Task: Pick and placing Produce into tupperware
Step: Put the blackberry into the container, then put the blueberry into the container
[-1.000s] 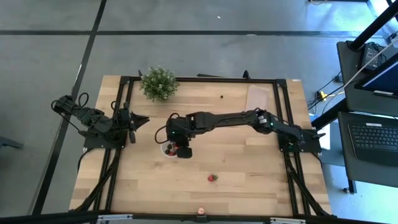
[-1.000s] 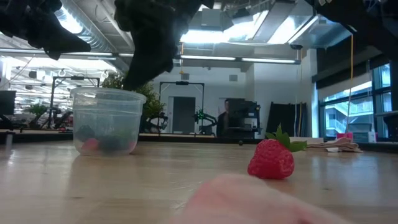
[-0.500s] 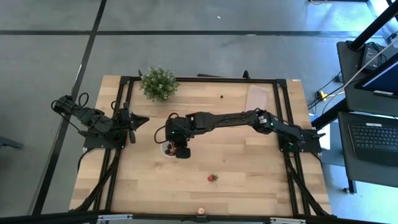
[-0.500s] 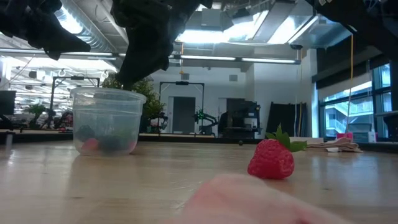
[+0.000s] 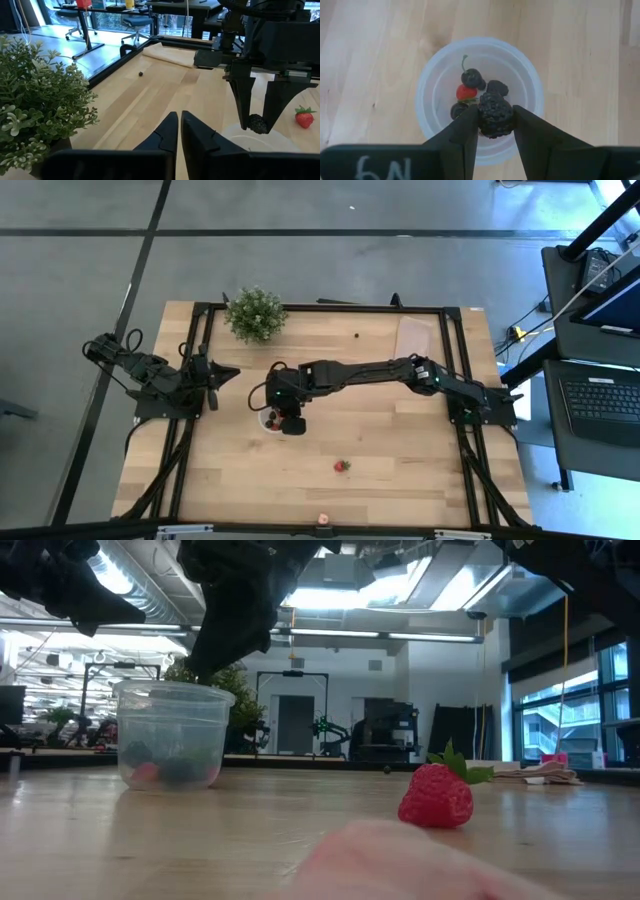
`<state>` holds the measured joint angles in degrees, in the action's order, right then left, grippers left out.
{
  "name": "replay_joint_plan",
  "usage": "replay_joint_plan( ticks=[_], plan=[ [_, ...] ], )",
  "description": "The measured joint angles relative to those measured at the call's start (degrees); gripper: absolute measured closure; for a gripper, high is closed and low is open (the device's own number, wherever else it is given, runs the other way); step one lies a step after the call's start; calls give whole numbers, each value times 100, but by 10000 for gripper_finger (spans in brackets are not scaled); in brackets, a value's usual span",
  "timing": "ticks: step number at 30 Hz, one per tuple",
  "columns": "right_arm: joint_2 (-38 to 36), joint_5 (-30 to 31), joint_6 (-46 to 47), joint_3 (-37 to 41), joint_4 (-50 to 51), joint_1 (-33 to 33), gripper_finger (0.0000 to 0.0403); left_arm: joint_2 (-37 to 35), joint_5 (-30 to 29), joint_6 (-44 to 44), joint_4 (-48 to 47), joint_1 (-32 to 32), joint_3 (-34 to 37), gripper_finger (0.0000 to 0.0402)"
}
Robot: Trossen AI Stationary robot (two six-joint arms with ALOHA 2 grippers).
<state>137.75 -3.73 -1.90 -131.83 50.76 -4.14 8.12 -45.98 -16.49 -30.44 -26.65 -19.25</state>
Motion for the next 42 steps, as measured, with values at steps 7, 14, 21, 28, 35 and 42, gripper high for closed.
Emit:
replay_joint_plan(
  ticks=[7, 14, 21, 28, 35, 42],
  plan=[
    [0, 0, -6, 0, -13, 0, 283, -2, 0, 0, 0, 1, 0, 367],
    [0, -90, -4, 2, -29, 0, 283, -1, 0, 2, -2, 0, 0, 351],
    [0, -96, -6, 2, -28, 0, 273, 0, 0, 10, -2, 0, 0, 336],
    [0, -98, 18, 2, -28, 0, 225, 0, 0, 11, -2, 1, 0, 323],
    [0, -94, -6, 4, -50, 8, 193, 0, 2, 11, -2, 1, 0, 312],
    [-224, -90, 315, -235, 193, 195, 186, 0, 0, 11, -2, 1, 0, 301]
  ],
)
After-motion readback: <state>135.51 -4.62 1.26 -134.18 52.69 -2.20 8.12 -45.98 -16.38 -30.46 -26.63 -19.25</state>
